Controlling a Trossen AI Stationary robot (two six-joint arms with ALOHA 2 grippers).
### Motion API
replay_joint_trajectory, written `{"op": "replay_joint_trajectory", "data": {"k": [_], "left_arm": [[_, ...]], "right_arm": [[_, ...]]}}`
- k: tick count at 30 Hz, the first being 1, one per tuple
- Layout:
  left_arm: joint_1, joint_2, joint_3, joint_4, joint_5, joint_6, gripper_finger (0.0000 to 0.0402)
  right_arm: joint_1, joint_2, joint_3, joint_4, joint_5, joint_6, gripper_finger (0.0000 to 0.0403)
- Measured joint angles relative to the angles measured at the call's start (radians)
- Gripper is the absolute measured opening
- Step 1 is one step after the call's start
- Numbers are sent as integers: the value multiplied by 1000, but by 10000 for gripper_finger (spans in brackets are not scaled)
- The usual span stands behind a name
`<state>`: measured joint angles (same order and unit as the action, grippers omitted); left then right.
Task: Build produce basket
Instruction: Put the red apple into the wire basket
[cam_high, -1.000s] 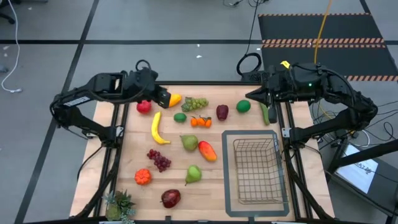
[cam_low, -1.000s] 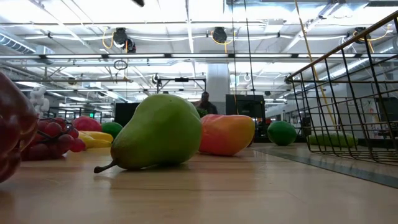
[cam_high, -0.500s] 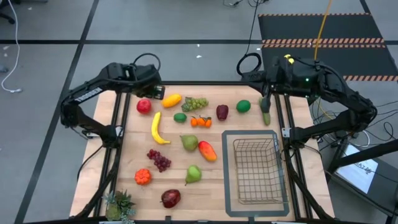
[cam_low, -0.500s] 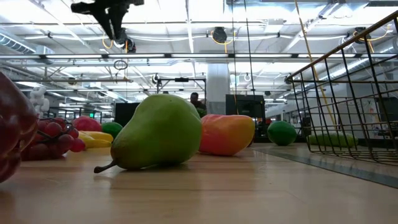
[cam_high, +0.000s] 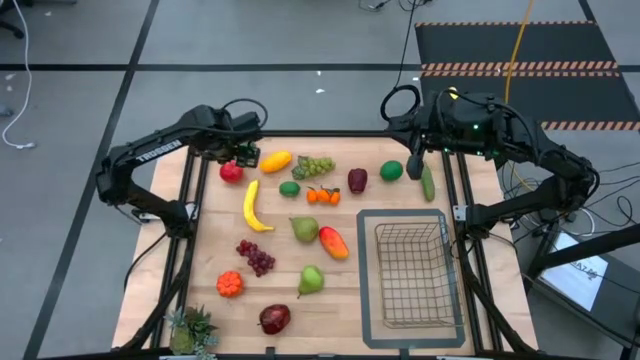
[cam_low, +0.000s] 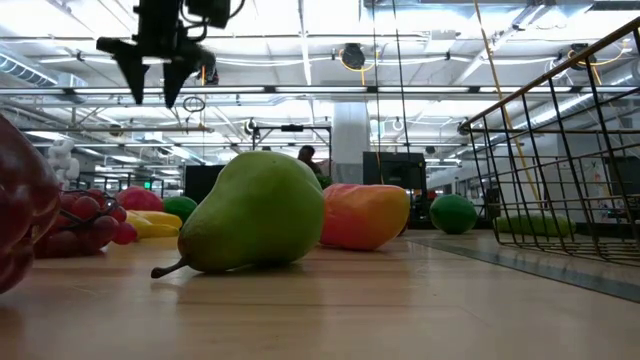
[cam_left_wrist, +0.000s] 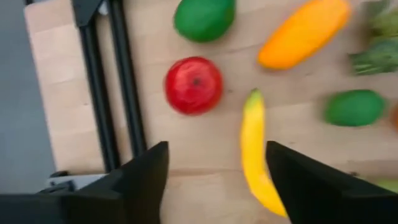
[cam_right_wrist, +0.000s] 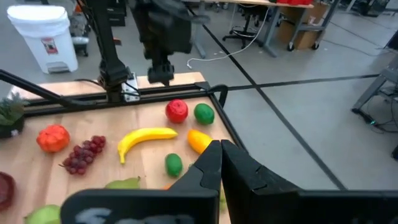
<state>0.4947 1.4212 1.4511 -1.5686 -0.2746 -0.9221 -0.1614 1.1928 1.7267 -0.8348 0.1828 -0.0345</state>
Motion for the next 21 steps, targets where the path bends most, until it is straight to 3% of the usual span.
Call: {"op": "replay_joint_trajectory", "data": {"k": [9,21], "left_arm": [[44,0,-181,66,-6,25,394],[152,0,-372,328,-19,147,386]], "right_arm": [[2,2,0,-2,0,124,0],[-9,2,-35,18,-2,70,0]]}}
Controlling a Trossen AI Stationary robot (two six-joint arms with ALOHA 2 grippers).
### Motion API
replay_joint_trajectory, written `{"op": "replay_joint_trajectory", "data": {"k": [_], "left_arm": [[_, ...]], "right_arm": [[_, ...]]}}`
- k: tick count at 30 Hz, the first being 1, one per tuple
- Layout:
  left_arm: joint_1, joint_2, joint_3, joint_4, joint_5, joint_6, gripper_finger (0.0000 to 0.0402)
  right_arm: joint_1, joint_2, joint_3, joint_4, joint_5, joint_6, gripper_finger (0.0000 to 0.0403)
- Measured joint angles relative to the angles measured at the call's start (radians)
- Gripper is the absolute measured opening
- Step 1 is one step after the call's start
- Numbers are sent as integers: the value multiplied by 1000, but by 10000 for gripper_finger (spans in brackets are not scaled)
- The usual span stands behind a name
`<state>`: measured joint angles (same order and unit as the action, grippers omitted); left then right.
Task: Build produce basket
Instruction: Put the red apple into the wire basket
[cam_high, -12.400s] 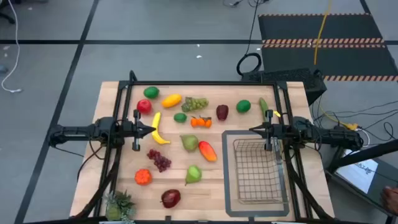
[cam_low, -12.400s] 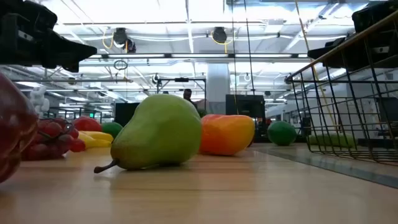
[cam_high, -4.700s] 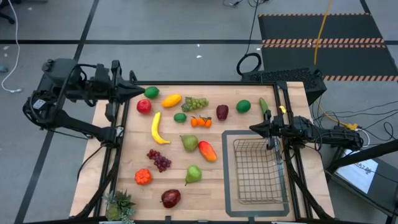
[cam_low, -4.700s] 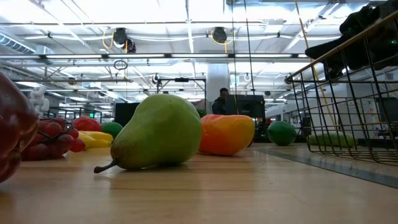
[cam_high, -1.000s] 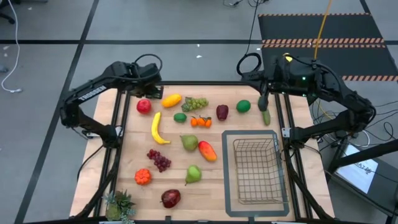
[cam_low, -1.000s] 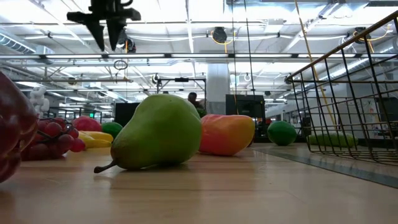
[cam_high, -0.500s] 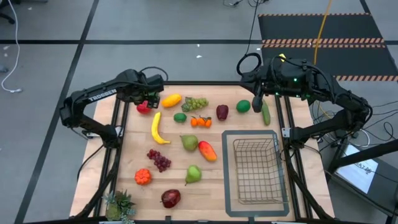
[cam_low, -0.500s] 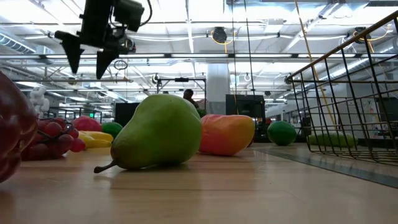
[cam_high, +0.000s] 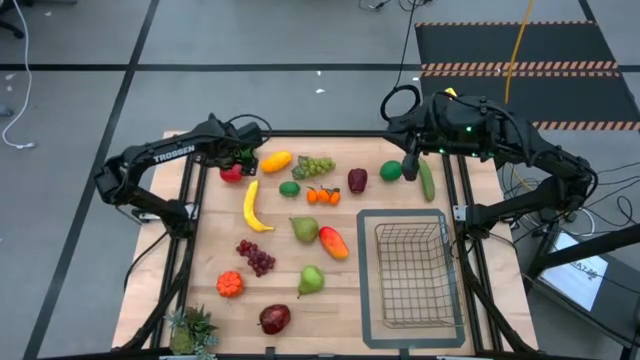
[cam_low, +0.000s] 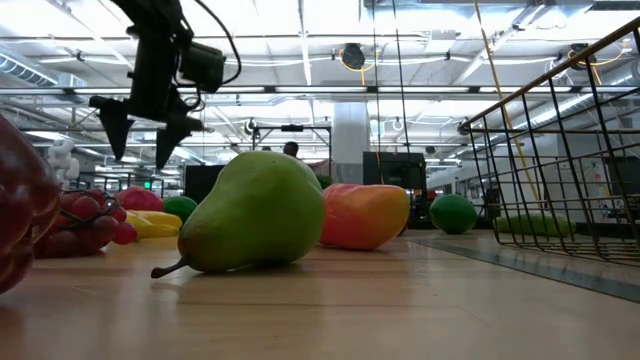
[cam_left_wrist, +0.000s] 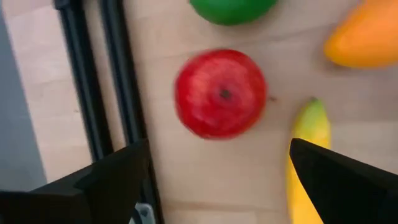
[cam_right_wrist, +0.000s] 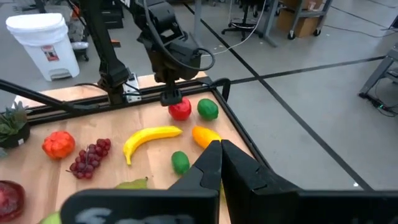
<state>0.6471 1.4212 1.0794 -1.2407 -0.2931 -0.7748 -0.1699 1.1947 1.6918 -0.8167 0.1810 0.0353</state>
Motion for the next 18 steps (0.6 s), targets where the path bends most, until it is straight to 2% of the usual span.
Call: {"op": "replay_joint_trajectory", "data": {"k": [7,12,18], "left_arm": [[50,0,-50,62,-25,21,386],[66,0,-92,133,13,40,386],[66,0,-129,161,13,36,386]], "right_arm": [[0,1,-42,7,-2,10,0],[0,1,-66,29,-4,6,0],[1,1,-67,31,-56,5,0]]}}
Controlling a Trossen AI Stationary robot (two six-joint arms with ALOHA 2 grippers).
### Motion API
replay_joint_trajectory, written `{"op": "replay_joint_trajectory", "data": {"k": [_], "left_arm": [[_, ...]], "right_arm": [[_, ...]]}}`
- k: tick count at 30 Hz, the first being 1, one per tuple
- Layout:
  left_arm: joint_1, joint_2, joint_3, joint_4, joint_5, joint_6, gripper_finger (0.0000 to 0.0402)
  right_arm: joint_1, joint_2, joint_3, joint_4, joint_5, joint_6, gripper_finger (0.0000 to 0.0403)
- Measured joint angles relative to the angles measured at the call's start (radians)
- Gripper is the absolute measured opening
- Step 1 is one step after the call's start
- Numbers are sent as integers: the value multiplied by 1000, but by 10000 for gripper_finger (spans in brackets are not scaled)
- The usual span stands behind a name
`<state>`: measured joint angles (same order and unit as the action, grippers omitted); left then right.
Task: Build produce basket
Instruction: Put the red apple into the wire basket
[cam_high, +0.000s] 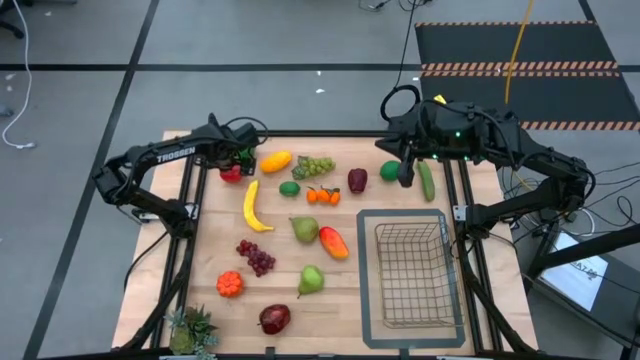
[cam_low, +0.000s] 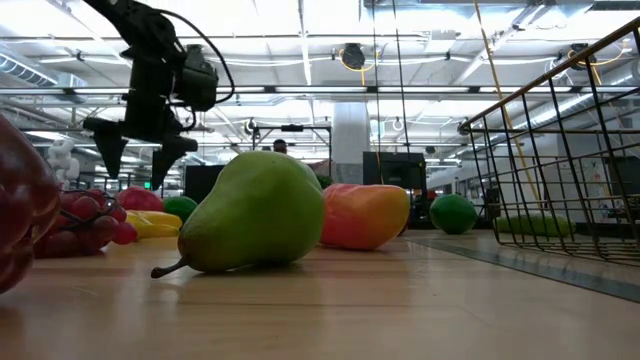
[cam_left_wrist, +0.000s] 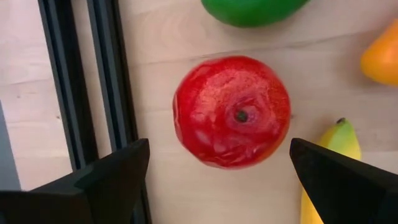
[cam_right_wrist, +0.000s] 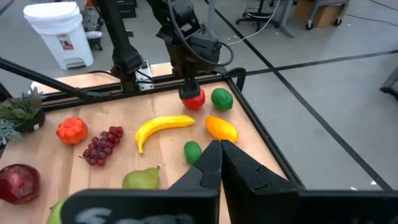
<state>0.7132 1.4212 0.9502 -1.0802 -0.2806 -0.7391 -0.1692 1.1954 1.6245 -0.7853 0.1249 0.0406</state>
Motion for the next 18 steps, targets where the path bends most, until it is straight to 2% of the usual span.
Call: {"op": "replay_joint_trajectory", "data": {"k": [18], "left_arm": [[0,0,-142,266,-15,2,386]], "right_arm": [[0,0,0,0,1,0,0]]}}
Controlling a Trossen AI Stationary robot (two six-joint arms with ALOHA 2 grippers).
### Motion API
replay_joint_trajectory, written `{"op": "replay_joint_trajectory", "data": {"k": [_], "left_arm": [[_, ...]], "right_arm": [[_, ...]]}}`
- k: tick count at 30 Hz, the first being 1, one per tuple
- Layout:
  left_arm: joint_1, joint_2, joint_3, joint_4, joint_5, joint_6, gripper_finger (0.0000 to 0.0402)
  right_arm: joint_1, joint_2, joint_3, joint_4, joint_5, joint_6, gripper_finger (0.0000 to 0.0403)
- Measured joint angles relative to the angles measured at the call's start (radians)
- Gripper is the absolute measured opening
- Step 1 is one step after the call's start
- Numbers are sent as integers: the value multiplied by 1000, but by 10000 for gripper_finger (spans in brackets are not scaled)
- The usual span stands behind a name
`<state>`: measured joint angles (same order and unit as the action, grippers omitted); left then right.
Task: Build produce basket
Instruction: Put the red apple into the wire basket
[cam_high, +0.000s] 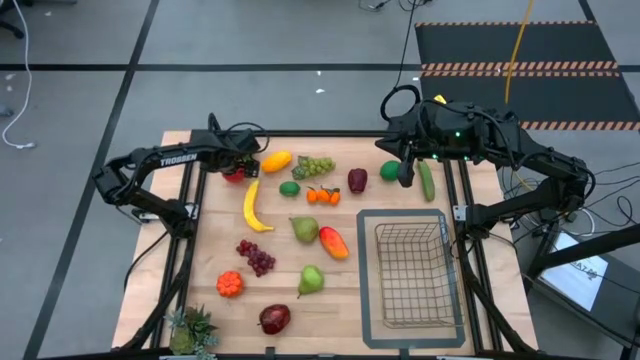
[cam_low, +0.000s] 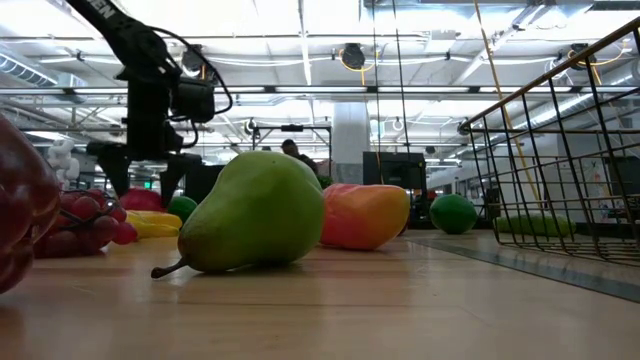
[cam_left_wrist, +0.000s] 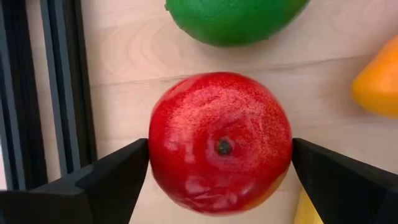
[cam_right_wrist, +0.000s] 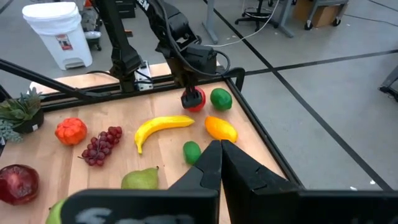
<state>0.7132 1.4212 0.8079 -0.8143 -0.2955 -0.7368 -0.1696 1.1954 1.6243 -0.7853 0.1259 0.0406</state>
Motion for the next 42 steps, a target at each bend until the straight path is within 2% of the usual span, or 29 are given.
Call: {"op": "replay_joint_trajectory", "data": {"k": [11,20,24,32,37,42], "left_arm": [[0,0,-20,13,-18,22,384],[0,0,-20,13,-24,29,336],[0,0,-20,10,-19,36,347],[-9,-17,29,-20,50,52,353],[-23,-63,93,-48,111,62,339],[-52,-130,167,-60,174,21,344]], "right_arm": [[0,0,0,11,2,0,0],[0,0,0,11,3,0,0],[0,0,0,11,4,0,0],[0,0,0,8,8,0,0],[0,0,0,-2,8,0,0],[0,0,0,-6,9,0,0]]}}
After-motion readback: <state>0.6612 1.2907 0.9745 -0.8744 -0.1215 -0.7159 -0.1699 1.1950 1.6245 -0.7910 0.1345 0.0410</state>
